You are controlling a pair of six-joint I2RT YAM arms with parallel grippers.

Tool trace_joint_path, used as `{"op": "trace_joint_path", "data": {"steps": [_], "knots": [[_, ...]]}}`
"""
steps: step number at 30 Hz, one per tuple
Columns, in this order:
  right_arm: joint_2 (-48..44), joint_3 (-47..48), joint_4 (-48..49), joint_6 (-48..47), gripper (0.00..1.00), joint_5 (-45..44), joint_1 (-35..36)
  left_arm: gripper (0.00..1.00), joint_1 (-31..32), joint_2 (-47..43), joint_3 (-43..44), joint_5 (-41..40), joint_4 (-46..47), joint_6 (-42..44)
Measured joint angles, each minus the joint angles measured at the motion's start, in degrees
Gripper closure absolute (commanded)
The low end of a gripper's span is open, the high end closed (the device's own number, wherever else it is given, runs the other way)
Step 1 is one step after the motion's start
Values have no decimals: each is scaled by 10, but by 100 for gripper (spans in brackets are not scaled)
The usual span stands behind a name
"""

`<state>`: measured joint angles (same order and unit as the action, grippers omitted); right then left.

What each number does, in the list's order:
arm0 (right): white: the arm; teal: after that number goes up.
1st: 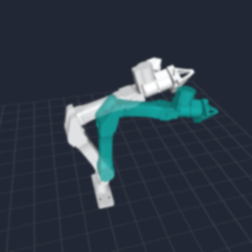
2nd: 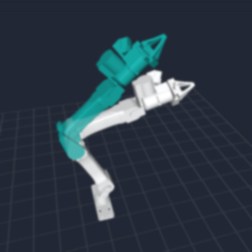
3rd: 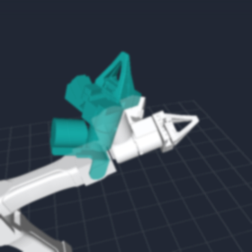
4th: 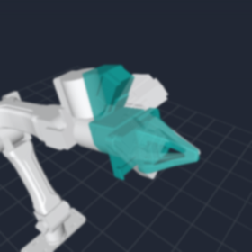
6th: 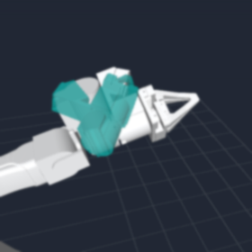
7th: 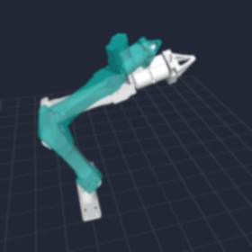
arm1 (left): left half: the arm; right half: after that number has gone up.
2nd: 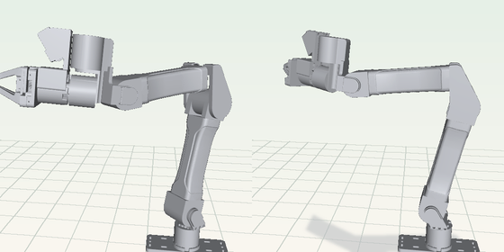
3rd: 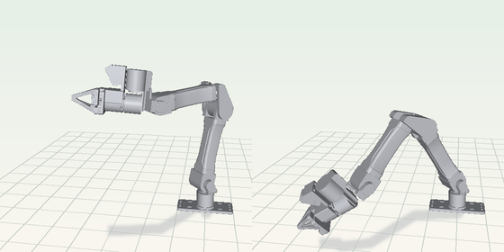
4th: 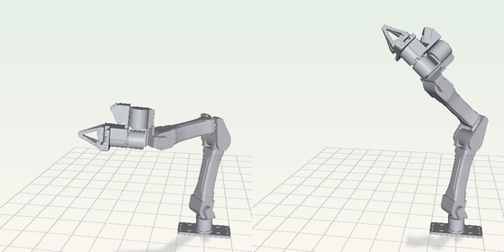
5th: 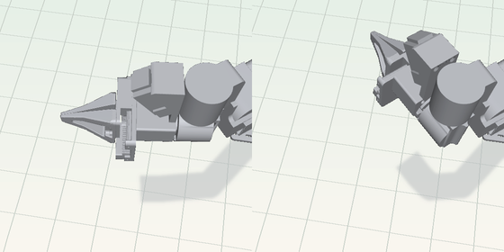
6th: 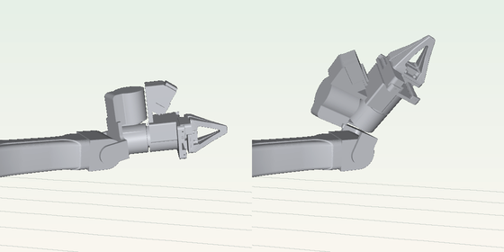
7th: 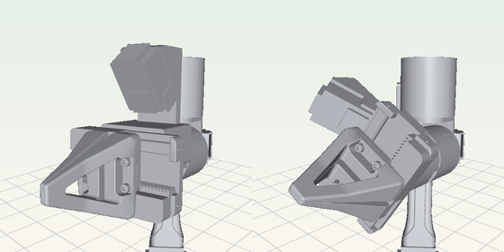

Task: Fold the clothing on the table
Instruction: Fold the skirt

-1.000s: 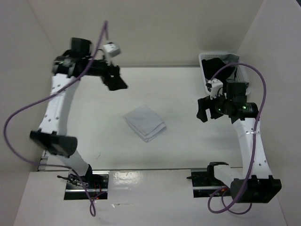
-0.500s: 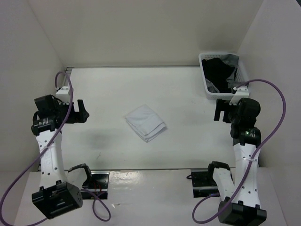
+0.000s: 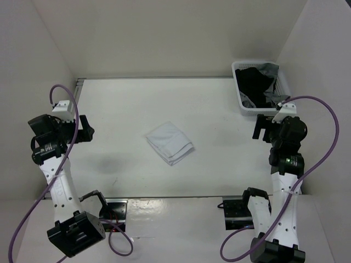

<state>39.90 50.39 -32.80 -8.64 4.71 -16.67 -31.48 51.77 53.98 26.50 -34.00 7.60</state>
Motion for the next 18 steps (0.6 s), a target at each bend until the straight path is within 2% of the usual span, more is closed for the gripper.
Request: {"op": "trace_joint_path", "data": {"steps": [18], "knots": [[-12,-18,8,-15,1,20,0,0,0,7,-10,19,10,12]]}}
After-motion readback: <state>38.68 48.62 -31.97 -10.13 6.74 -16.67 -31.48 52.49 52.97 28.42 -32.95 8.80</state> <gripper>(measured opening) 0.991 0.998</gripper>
